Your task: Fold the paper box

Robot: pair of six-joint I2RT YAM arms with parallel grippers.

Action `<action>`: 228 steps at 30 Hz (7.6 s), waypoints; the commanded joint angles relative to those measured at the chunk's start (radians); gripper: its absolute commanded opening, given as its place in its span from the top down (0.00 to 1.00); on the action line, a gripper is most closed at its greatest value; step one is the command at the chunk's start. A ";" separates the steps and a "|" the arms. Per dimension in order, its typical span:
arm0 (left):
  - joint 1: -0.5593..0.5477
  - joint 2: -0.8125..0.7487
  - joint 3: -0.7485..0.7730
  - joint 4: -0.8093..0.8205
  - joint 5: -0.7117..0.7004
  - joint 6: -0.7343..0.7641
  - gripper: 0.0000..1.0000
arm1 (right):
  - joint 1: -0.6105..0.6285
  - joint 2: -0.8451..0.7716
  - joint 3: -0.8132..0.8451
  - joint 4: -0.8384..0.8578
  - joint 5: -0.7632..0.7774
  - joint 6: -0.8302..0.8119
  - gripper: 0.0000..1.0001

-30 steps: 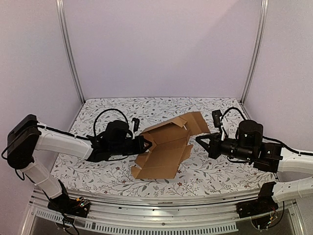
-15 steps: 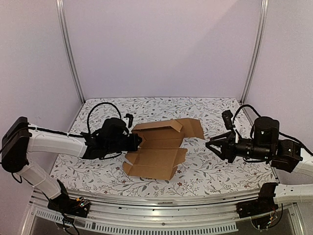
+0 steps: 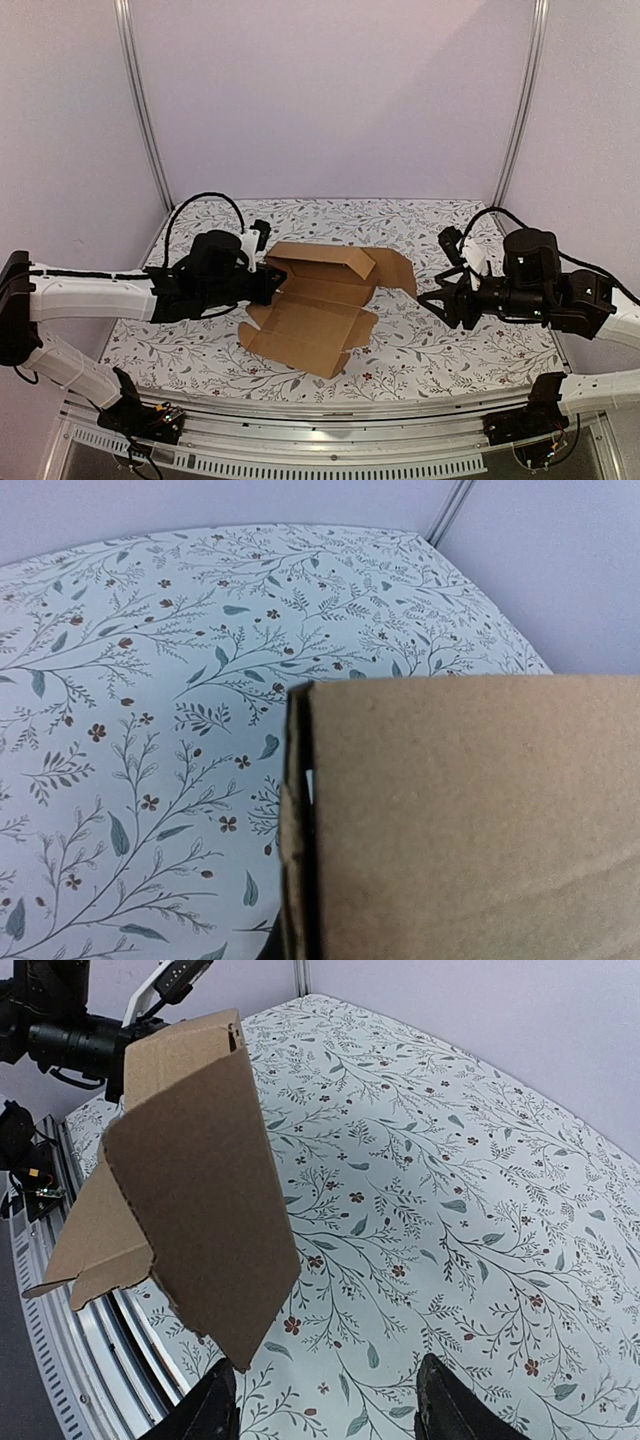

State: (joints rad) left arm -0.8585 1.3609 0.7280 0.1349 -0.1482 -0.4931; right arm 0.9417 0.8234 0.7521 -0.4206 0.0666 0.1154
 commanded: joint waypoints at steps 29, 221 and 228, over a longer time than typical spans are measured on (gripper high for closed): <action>0.015 -0.058 -0.010 -0.071 0.084 0.126 1.00 | 0.003 0.097 0.102 -0.023 -0.336 -0.088 0.62; -0.077 -0.020 0.060 -0.035 0.121 0.038 1.00 | 0.067 1.226 0.048 1.414 0.019 -0.175 1.00; -0.065 0.121 0.093 0.044 0.164 0.014 1.00 | 0.065 1.271 0.046 1.472 0.009 -0.170 1.00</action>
State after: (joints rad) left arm -0.9417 1.4288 0.7876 0.0959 -0.0391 -0.4572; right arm 1.0130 2.0541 0.8101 0.9707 0.0921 -0.0463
